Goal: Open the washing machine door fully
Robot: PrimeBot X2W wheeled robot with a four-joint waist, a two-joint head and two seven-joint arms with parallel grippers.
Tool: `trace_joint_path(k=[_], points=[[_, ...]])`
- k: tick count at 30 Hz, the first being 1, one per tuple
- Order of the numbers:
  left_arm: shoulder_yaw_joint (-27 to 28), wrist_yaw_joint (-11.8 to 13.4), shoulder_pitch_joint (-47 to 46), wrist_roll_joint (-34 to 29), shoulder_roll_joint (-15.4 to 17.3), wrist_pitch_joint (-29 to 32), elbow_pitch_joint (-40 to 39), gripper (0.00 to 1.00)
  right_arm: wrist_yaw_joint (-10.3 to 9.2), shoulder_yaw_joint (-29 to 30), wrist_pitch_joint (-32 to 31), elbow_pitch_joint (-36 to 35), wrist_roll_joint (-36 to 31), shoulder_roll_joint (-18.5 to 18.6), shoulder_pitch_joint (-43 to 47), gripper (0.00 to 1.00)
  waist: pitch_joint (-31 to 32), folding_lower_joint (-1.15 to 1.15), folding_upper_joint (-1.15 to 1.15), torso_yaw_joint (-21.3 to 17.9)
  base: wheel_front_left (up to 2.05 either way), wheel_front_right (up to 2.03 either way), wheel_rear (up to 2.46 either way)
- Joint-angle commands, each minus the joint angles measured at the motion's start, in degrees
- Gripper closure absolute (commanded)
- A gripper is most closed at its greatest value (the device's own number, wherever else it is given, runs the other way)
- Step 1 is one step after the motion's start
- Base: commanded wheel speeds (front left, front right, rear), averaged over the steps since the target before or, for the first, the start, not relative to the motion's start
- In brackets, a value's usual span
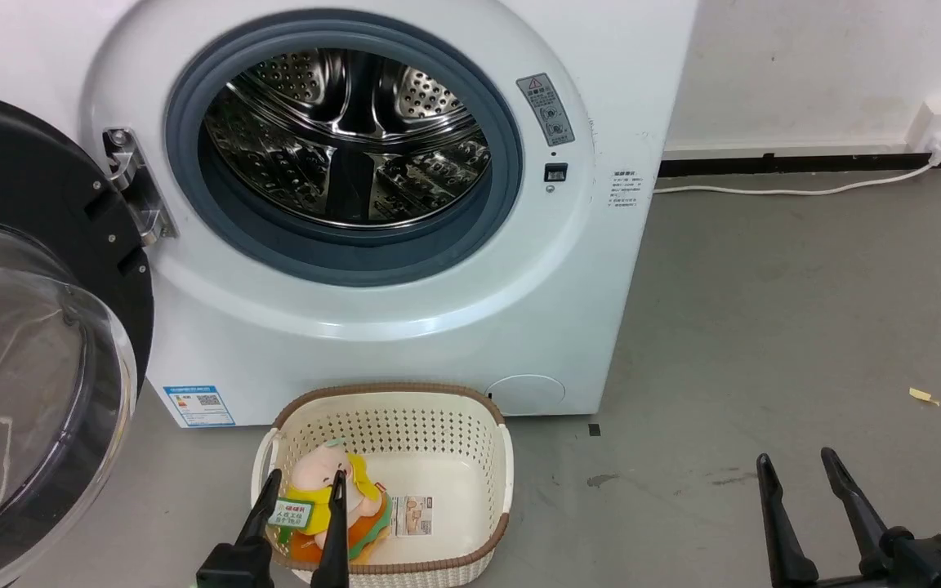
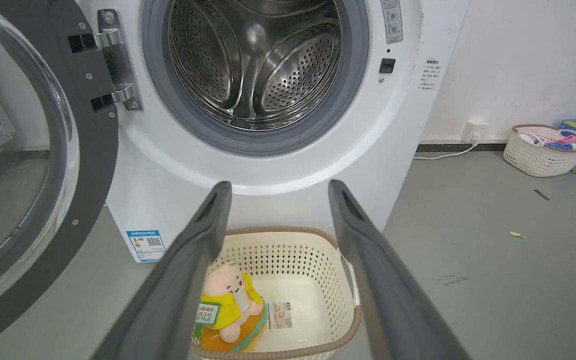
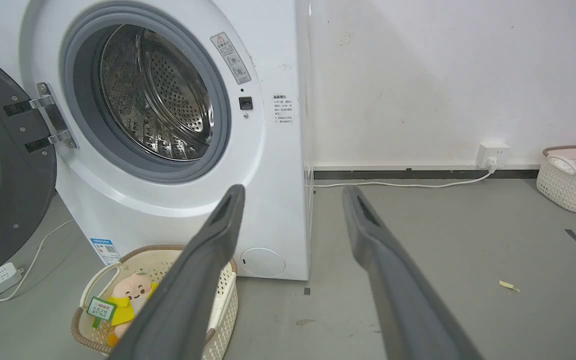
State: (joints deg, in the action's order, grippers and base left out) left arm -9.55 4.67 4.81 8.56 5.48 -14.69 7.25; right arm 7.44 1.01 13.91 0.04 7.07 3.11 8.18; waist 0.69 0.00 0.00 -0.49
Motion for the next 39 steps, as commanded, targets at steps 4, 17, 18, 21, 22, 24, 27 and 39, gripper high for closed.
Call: trace_joint_path(k=[4,17,18,21,22,24,27,39], points=[[0.3,-0.5,-0.6,-0.7,-0.5,-0.3,0.2,0.00,0.05,0.0,0.4,0.3,-0.3,-0.2,-0.6,0.00,0.0,0.00,0.00,0.1,0.00,0.00,0.00],[1.2,-1.3,-0.8,-0.8,-1.2,-0.3,0.1,0.00,0.05,-0.2,0.4,0.6,-0.2,-0.2,-0.9,0.00,0.1,0.00,0.00,0.2,0.00,0.00,0.00],[1.1,-1.1,-0.1,-0.8,-1.1,0.1,0.2,1.00,-0.01,-0.1,0.0,0.4,0.0,0.0,0.0,1.00,0.1,0.00,0.00,0.2,0.00,0.00,0.00],[1.0,-1.1,-0.1,-0.8,-1.1,0.1,0.2,1.00,-0.01,-0.1,-0.1,0.4,0.0,0.0,0.0,1.00,0.1,0.00,0.00,0.2,0.00,0.00,0.00],[1.1,-1.1,-0.1,-0.8,-1.1,0.2,0.2,1.00,-0.01,-0.1,-0.2,0.4,-0.1,0.0,-0.1,1.00,0.0,0.00,0.00,0.2,0.00,0.00,0.00],[1.2,-1.2,-0.2,-1.0,-1.1,0.4,0.0,1.00,-0.01,-0.1,-0.4,0.4,-0.2,0.0,-0.2,1.00,0.0,0.00,0.00,0.2,0.00,0.00,0.00],[1.4,-1.3,-0.3,-1.2,-1.2,0.8,-0.1,1.00,-0.01,-0.2,-0.7,0.4,-0.3,0.0,-0.4,1.00,0.0,0.00,0.00,0.2,0.00,0.00,0.00],[2.2,-1.6,-0.7,-1.8,-1.3,2.1,-0.8,1.00,0.00,-0.2,-2.0,0.4,-1.0,0.0,-1.1,1.00,0.0,0.00,0.00,0.3,0.00,0.00,0.00]])
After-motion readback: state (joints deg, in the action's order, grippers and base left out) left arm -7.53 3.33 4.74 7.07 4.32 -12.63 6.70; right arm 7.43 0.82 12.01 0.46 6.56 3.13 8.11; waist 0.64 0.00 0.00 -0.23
